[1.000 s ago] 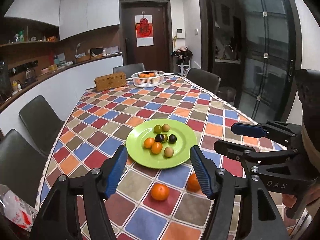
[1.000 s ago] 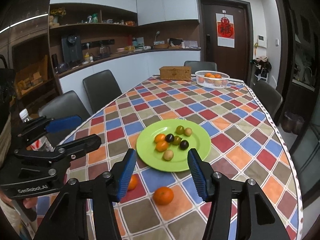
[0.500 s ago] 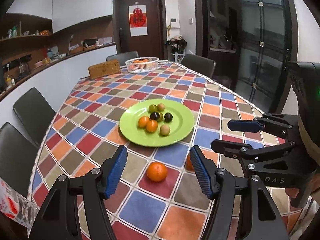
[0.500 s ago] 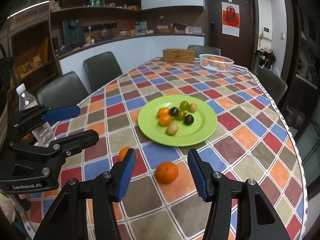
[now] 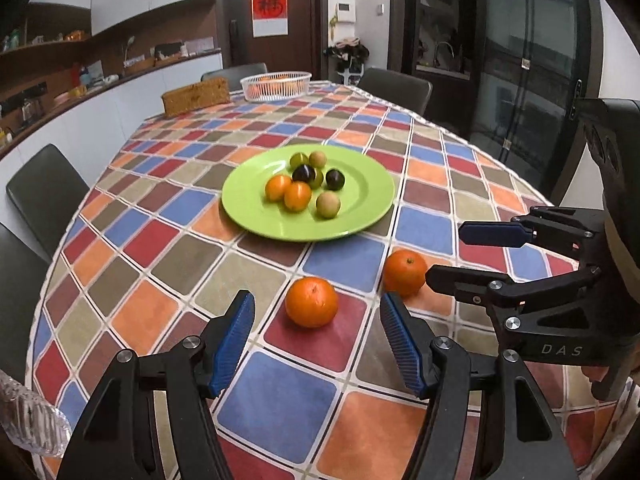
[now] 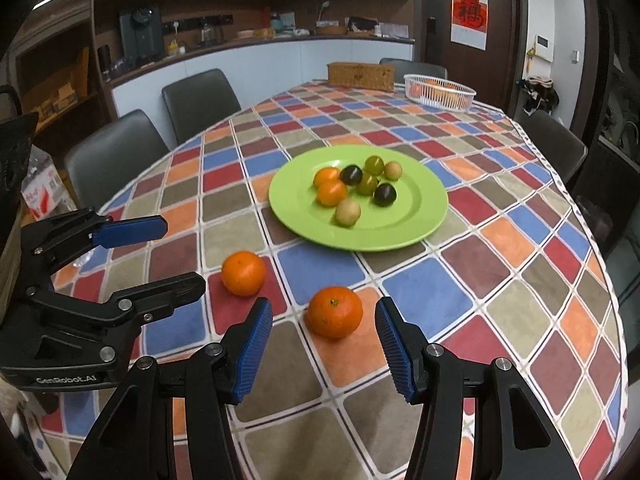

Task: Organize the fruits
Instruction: 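Move the left gripper to an orange while the right gripper approaches another orange, then close the left gripper on its orange while the right gripper grasps the other orange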

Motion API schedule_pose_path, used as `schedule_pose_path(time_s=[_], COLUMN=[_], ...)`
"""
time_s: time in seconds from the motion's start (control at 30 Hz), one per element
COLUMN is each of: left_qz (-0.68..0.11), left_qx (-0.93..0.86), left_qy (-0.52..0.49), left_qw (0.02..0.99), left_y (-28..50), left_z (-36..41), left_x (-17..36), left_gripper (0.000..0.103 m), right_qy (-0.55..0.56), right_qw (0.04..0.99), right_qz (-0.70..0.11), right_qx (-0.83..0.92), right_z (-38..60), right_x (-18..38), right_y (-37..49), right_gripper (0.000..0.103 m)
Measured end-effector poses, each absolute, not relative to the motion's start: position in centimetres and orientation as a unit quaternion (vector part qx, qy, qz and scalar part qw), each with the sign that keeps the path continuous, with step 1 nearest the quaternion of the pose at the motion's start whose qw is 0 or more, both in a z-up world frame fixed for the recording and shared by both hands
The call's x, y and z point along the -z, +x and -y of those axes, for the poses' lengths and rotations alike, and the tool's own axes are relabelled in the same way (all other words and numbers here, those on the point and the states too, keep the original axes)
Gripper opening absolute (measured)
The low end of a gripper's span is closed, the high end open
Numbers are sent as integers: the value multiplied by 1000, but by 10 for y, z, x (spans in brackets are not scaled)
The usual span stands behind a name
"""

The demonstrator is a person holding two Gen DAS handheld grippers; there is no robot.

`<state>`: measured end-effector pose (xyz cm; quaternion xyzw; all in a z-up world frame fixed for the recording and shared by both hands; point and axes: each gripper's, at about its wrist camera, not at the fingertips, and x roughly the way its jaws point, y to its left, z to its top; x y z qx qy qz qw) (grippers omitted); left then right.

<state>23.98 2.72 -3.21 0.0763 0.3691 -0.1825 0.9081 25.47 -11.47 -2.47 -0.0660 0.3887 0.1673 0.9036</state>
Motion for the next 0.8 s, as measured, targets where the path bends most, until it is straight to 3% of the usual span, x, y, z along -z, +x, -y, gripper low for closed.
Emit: schedule_pose_path(time_s=[0.57, 0.7, 0.8], left_qz=[-422, -430, -433], left_qx=[176, 177, 176], left_qy=[76, 63, 60], left_qw=[886, 883, 882], left_y=[279, 286, 289], left_z=[-18, -18, -17], left_x=[76, 80, 82], left_gripper=[63, 59, 49], right_qy=[-58, -58, -57], right_qw=[888, 887, 886], right_qz=[-429, -431, -432], right_qx=[-158, -157, -156], right_z=[113, 112, 112], right_x=[61, 64, 66], right_y=[278, 283, 286], right_gripper=[52, 48, 47])
